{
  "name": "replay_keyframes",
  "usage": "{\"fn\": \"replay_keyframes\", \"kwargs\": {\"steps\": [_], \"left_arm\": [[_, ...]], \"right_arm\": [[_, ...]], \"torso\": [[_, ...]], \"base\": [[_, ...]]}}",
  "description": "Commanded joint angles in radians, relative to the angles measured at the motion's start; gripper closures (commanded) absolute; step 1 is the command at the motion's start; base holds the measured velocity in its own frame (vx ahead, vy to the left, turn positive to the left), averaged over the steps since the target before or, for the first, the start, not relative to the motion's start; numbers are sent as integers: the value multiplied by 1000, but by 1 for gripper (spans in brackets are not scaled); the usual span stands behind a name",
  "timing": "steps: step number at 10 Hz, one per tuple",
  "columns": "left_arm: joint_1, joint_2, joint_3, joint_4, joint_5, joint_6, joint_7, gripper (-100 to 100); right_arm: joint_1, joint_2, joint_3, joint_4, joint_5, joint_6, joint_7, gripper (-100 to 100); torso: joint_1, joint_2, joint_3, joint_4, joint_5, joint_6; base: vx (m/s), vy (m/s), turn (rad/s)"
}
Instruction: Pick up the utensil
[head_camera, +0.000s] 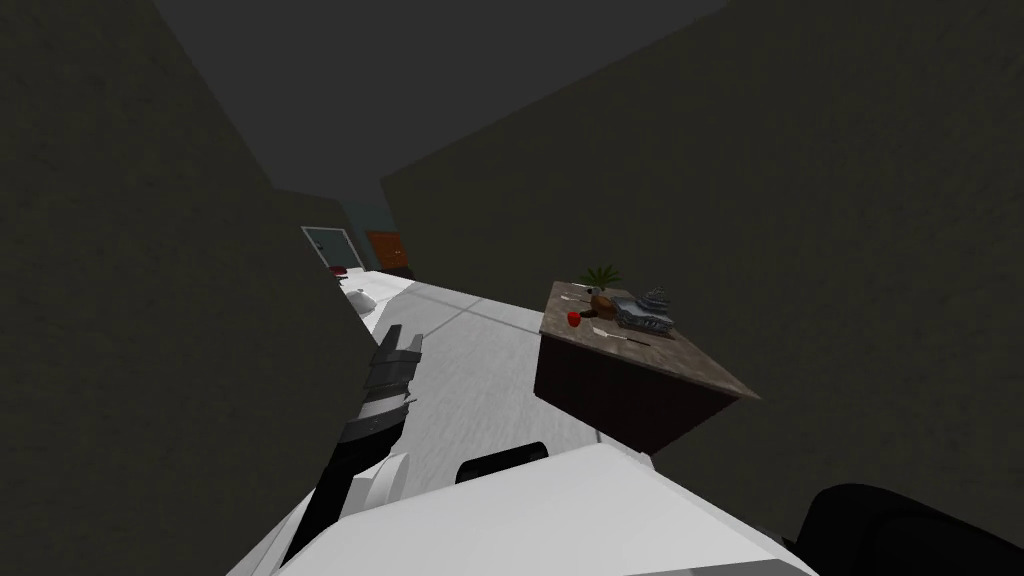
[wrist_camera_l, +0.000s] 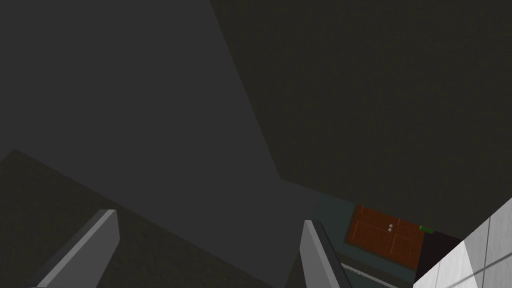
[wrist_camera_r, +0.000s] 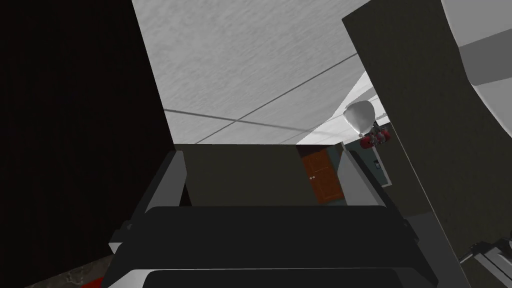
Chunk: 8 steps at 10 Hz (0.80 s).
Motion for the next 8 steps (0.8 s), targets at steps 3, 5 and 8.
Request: {"fn": "replay_keyframes", "kwargs": {"steps": [3, 5, 8], "left_arm": [[0, 0, 0, 0, 0, 0, 0, 0], [0, 0, 0, 0, 0, 0, 0, 0], [0, 0, 0, 0, 0, 0, 0, 0]], "right_arm": [[21, -85, 2, 87, 34, -17, 9, -100], [28, -130, 7, 138, 59, -26, 14, -100], [38, -213, 19, 210, 104, -44, 22, -100]], "torso": [[0, -1, -1, 0, 0, 0], [1, 0, 0, 0, 0, 0], [-1, 1, 0, 0, 0, 1]], "base": [[91, 16, 123], [67, 19, 137], [79, -2, 169]]}}
